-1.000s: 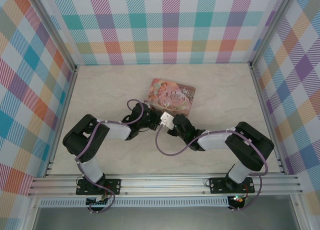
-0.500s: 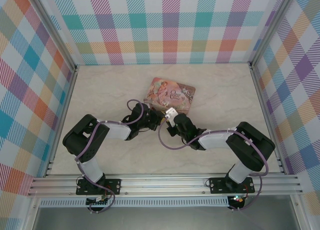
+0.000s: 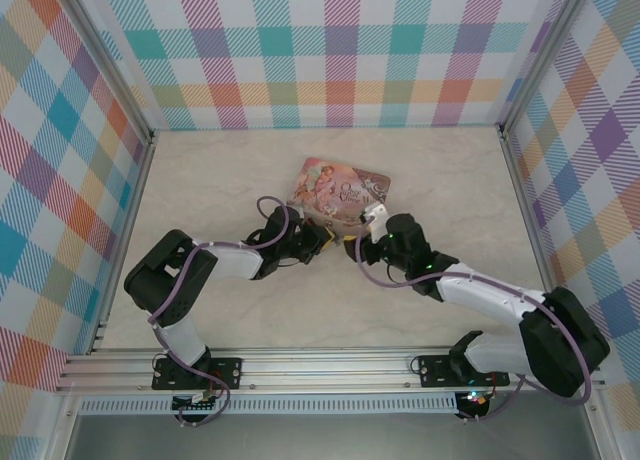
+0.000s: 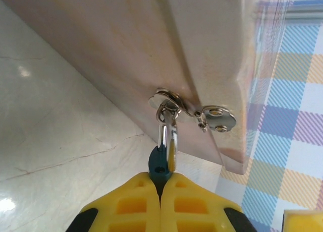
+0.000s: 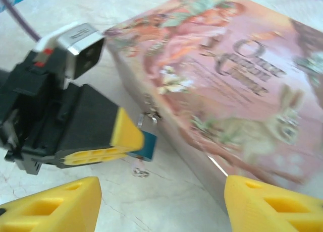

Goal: Unlock a padlock with a key

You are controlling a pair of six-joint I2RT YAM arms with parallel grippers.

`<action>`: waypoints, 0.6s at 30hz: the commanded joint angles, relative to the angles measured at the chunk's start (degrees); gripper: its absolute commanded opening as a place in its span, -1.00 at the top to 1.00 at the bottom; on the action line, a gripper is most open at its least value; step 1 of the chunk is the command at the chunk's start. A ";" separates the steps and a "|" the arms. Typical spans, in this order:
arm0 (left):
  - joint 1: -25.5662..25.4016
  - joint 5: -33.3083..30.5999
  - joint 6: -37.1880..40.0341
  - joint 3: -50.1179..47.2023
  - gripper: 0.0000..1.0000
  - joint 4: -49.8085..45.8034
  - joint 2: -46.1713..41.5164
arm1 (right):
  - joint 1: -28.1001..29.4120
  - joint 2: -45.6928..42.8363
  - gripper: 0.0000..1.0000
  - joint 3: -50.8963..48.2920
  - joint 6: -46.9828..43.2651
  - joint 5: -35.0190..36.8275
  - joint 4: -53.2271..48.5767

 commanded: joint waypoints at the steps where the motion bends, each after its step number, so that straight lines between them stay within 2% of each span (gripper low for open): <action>1: -0.38 -0.33 4.58 2.92 1.00 -6.00 3.20 | -3.99 -0.85 -0.30 2.46 7.13 -4.08 -8.70; 2: -0.38 -0.38 5.21 3.66 1.00 -6.32 3.68 | -4.47 -0.77 -0.29 2.81 7.20 -3.71 -9.28; 5: -0.38 -1.04 7.32 5.34 0.76 -7.29 4.86 | -5.34 0.01 -0.30 3.53 6.39 -2.71 -10.21; 7: -0.38 -1.56 8.18 5.64 0.52 -5.82 5.31 | -5.81 0.36 -0.30 3.78 6.13 -2.96 -10.30; 10: -0.38 -1.51 9.04 6.09 0.32 -2.46 6.16 | -6.08 0.69 -0.31 3.26 6.23 -3.35 -9.83; 15: -0.36 0.09 9.96 8.02 0.16 2.48 7.85 | -7.45 1.42 -0.33 2.94 8.39 -4.07 -9.60; 18: -0.29 0.65 10.41 8.67 0.14 3.86 8.08 | -9.65 2.19 -0.47 2.93 11.52 -7.25 -8.35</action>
